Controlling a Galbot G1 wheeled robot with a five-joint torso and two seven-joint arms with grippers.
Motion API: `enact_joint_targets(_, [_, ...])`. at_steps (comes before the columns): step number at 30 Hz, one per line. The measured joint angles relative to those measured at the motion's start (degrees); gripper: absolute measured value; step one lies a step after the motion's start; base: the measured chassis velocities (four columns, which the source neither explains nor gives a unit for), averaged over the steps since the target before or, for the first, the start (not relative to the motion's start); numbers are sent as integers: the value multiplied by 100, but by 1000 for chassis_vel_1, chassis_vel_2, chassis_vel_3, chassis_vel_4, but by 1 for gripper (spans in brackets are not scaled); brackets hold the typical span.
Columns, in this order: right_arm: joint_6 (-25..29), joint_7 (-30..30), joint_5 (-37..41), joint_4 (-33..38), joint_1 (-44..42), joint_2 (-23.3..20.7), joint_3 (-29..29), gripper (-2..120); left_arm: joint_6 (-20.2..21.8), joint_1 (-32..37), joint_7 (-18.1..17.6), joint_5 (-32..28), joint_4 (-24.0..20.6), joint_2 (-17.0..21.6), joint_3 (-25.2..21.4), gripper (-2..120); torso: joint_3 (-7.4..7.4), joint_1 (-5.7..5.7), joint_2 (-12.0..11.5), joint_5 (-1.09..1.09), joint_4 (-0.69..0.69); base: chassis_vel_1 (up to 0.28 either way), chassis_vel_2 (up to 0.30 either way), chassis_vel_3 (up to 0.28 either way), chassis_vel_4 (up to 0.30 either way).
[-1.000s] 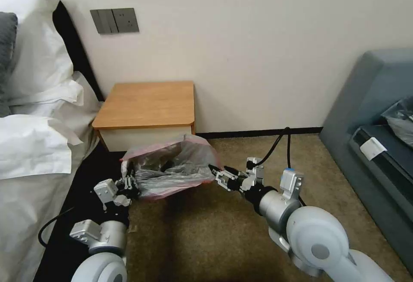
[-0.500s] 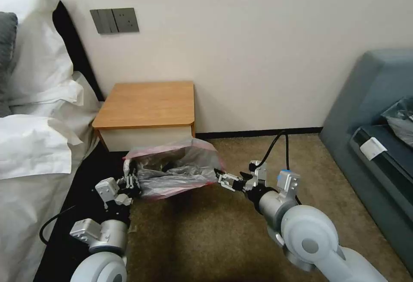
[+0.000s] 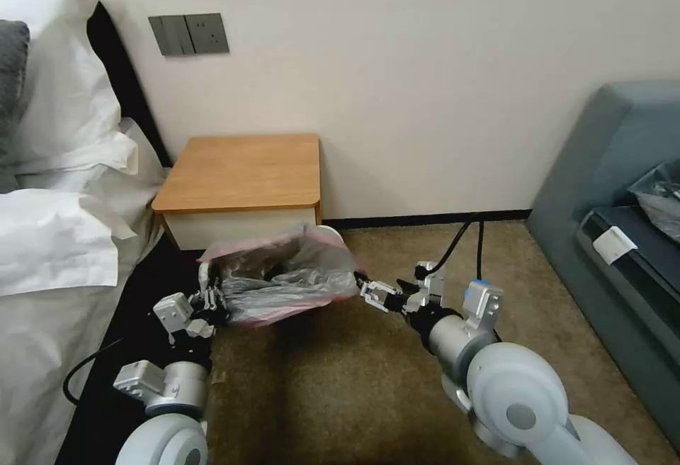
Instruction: Pick up the garbage bag from the table and place it over the trash can.
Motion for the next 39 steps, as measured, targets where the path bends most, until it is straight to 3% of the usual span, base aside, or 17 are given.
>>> enact_joint_targets(17, [-127, -34, 17, -623, 38, 150, 4, 100, 15, -7, 19, -68, -48, 23, 5, 7, 0, 0, 0, 1, 0, 0, 0, 0, 0])
enact_joint_targets(29, [402, -1083, -615, -1353, 264, 426, -23, 100, 19, 7, 56, -104, -96, 57, -1, 7, 0, 0, 0, 1, 0, 0, 0, 0, 0])
enact_joint_targets(39, [483, -1228, -671, -1432, 393, 433, -7, 100, 22, 60, 185, -89, -95, 58, 27, 7, 0, 0, 0, 0, 1, 0, 0, 0, 0])
